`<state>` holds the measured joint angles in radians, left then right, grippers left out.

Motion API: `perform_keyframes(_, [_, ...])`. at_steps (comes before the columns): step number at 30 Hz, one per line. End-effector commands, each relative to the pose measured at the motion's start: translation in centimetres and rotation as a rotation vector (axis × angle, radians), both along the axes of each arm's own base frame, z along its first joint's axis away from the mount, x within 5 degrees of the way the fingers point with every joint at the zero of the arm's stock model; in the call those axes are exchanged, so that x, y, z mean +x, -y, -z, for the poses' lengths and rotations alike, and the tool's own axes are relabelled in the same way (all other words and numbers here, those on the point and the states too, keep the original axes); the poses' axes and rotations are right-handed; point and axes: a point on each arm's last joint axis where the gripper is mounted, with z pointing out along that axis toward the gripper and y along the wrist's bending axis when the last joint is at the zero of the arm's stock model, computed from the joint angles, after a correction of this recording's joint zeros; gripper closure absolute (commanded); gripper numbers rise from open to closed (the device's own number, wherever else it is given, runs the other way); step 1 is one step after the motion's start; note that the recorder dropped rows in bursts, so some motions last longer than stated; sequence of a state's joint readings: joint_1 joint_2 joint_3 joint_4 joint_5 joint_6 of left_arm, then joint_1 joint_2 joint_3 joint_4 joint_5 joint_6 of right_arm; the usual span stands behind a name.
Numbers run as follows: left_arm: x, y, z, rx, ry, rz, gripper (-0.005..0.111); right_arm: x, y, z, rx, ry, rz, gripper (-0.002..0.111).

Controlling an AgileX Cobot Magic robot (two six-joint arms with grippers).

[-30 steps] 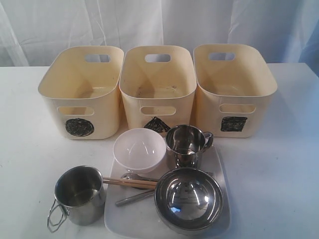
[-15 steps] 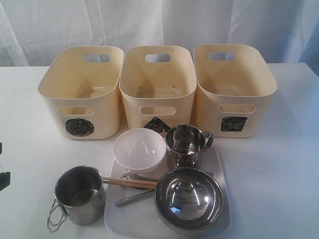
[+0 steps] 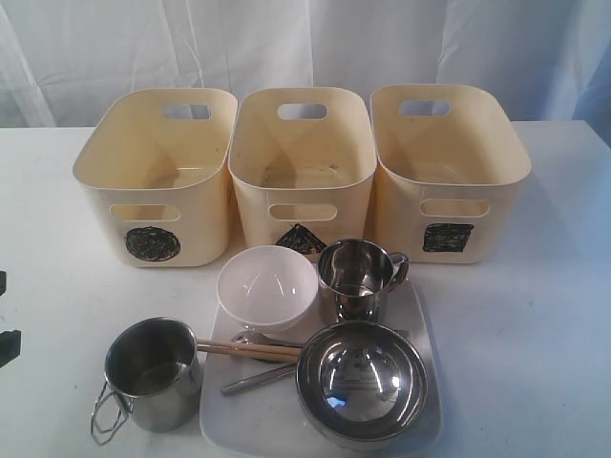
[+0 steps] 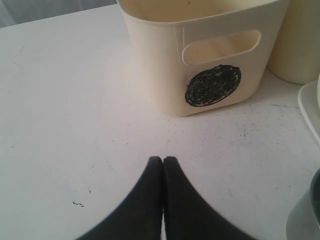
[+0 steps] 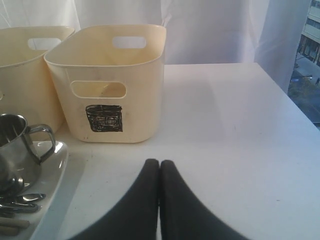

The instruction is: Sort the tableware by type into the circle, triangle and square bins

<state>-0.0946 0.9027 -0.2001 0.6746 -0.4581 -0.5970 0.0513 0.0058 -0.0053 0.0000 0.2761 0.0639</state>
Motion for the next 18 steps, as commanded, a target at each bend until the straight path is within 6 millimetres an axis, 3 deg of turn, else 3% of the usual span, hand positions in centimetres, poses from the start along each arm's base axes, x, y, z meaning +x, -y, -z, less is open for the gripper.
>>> perform_keyframes(1, [0.07,0.19,-0.10,0.001,0.004,0.015,0.107,0.00,0.01,0.03,0.002,0.013,0.003,0.108])
perform_keyframes(10, [0.05,0.41,-0.07,0.045,0.017,0.062,0.105,0.00,0.01,0.03,0.002,0.013,0.003,0.108])
perform_keyframes(12, [0.04,0.49,-0.10,0.060,0.024,0.079,0.092,0.00,0.01,0.03,0.002,0.013,0.003,0.108])
perform_keyframes(14, [0.04,0.52,-0.13,0.058,0.027,0.081,0.071,0.00,0.01,0.03,0.002,0.013,0.003,0.108])
perform_keyframes(15, [0.05,0.58,-0.19,0.053,0.035,0.086,0.054,0.00,0.01,0.03,0.002,0.013,0.003,0.108])
perform_keyframes(18, [0.16,0.60,-0.10,0.040,0.028,0.081,0.037,0.00,0.01,0.03,0.002,0.013,0.003,0.108])
